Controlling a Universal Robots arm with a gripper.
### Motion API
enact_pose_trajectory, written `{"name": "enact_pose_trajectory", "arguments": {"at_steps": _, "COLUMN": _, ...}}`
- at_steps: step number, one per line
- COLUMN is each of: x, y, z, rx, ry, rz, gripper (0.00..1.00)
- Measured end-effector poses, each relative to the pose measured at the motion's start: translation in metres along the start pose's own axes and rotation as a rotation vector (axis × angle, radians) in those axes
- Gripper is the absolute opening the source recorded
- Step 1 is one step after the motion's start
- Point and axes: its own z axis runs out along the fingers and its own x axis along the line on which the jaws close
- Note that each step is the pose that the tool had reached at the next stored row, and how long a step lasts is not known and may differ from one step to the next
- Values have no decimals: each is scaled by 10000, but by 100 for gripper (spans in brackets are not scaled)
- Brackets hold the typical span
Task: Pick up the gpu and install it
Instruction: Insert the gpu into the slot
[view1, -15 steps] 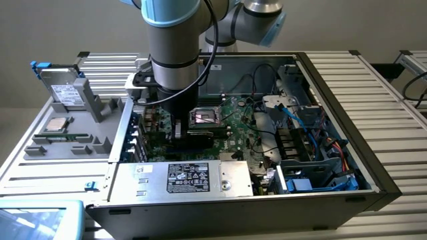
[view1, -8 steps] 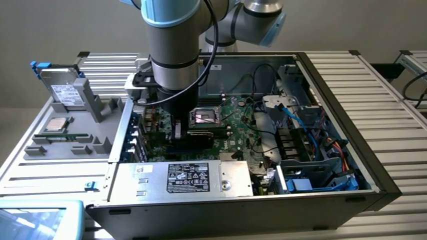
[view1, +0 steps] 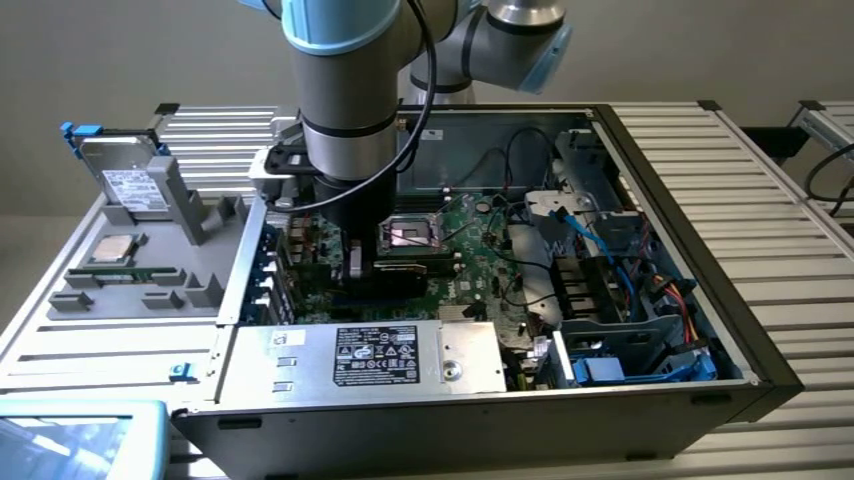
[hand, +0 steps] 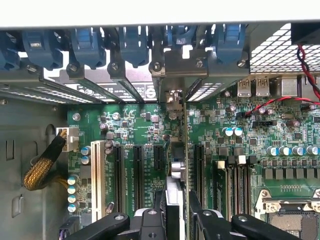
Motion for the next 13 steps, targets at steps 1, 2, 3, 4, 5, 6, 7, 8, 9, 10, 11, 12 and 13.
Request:
{"name": "enact_pose_trajectory", "arguments": {"at_steps": 1, "x": 0, "y": 0, "z": 0, "rx": 0, "ry": 0, "rz": 0, "gripper": 29}}
{"name": "enact_pose_trajectory", "arguments": {"at_steps": 2, "x": 0, "y": 0, "z": 0, "rx": -1, "ry": 1, "rz": 0, "gripper": 29}}
{"name": "enact_pose_trajectory", "arguments": {"at_steps": 3, "x": 0, "y": 2, "z": 0, "rx": 0, "ry": 0, "rz": 1, "gripper": 29}}
{"name": "enact_pose_trajectory", "arguments": {"at_steps": 4, "x": 1, "y": 5, "z": 0, "rx": 1, "ry": 1, "rz": 0, "gripper": 29}}
{"name": "enact_pose_trajectory", "arguments": {"at_steps": 5, "x": 1, "y": 6, "z": 1, "rx": 0, "ry": 1, "rz": -1, "gripper": 29}}
{"name": "enact_pose_trajectory", "arguments": {"at_steps": 6, "x": 1, "y": 7, "z": 1, "rx": -1, "ry": 0, "rz": -1, "gripper": 29}}
{"name": "enact_pose_trajectory", "arguments": {"at_steps": 7, "x": 1, "y": 7, "z": 1, "rx": -1, "ry": 1, "rz": -1, "gripper": 29}}
{"name": "enact_pose_trajectory", "arguments": {"at_steps": 8, "x": 1, "y": 7, "z": 1, "rx": -1, "ry": 1, "rz": 0, "gripper": 29}}
{"name": "enact_pose_trajectory", "arguments": {"at_steps": 9, "x": 1, "y": 8, "z": 1, "rx": -1, "ry": 1, "rz": 1, "gripper": 29}}
{"name": "enact_pose_trajectory", "arguments": {"at_steps": 10, "x": 1, "y": 8, "z": 2, "rx": -1, "ry": 1, "rz": 1, "gripper": 29}}
{"name": "enact_pose_trajectory", "arguments": {"at_steps": 11, "x": 1, "y": 6, "z": 2, "rx": -2, "ry": 1, "rz": 1, "gripper": 29}}
{"name": "enact_pose_trajectory", "arguments": {"at_steps": 12, "x": 1, "y": 6, "z": 2, "rx": -3, "ry": 1, "rz": 2, "gripper": 29}}
{"name": "enact_pose_trajectory", "arguments": {"at_steps": 13, "x": 1, "y": 6, "z": 2, "rx": -2, "ry": 1, "rz": 4, "gripper": 29}}
